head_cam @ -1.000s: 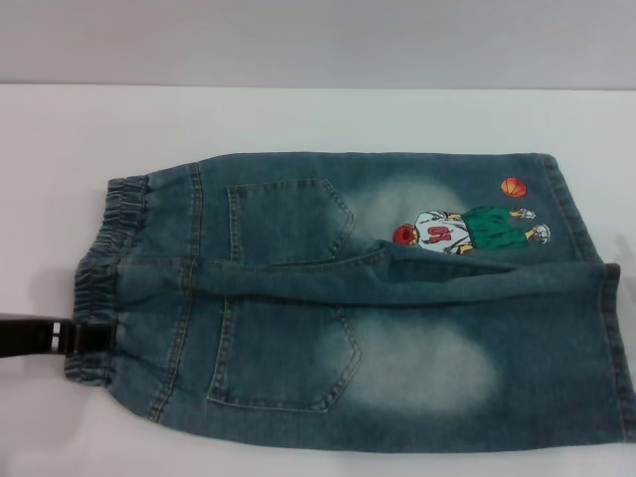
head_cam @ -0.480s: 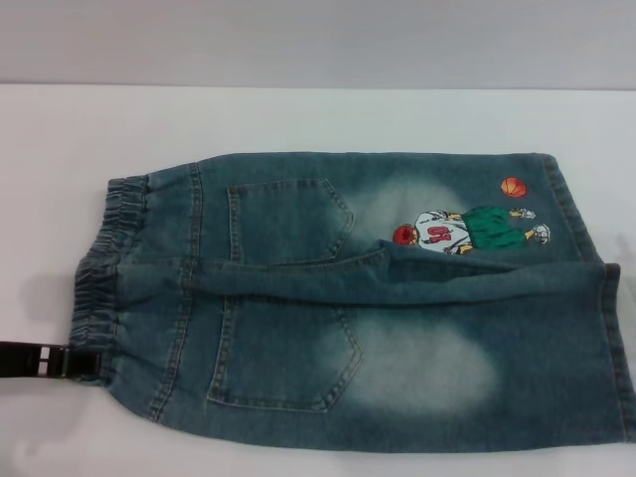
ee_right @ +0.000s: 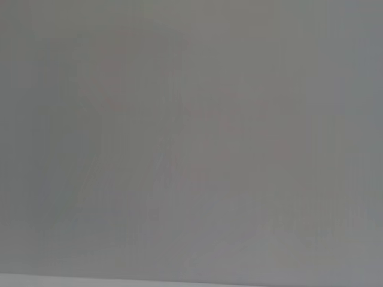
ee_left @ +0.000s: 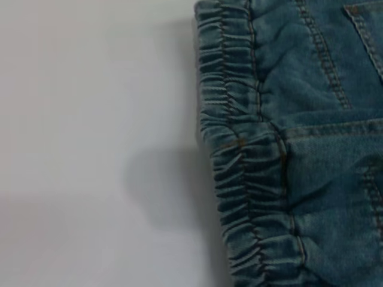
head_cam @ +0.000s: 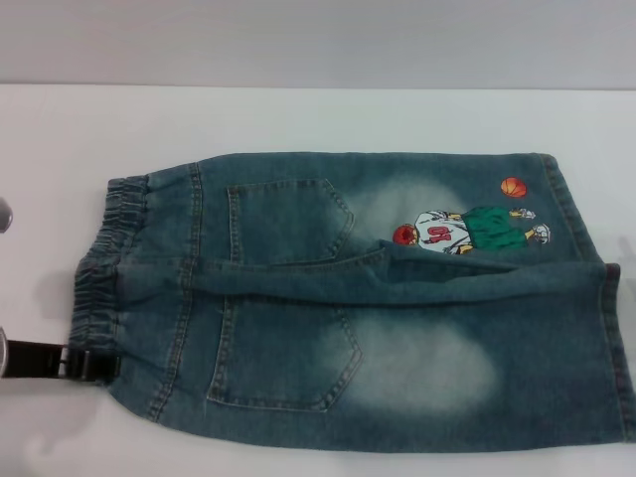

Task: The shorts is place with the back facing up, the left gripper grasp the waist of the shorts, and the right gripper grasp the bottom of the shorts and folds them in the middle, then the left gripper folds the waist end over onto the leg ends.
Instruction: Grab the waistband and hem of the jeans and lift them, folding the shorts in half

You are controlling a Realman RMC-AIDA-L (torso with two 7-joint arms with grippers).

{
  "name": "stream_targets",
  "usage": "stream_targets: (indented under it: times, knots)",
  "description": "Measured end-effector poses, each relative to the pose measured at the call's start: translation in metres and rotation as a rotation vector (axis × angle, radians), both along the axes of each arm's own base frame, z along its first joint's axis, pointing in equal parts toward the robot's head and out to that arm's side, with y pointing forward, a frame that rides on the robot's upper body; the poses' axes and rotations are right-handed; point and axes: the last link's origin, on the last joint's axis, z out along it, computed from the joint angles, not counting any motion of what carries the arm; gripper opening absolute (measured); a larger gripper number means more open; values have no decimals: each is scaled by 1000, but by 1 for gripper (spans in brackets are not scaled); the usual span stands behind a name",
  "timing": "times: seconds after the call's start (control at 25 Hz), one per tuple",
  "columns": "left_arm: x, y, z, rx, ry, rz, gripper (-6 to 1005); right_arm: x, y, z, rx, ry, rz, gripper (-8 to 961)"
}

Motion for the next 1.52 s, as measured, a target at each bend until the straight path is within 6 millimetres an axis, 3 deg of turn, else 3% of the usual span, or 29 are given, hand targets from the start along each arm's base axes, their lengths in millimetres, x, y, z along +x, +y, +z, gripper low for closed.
stream_targets:
  times: [1.52]
  knots:
    - [1,1,-8,-26,17,10,795,1,-1,2,2,-3,-3,662]
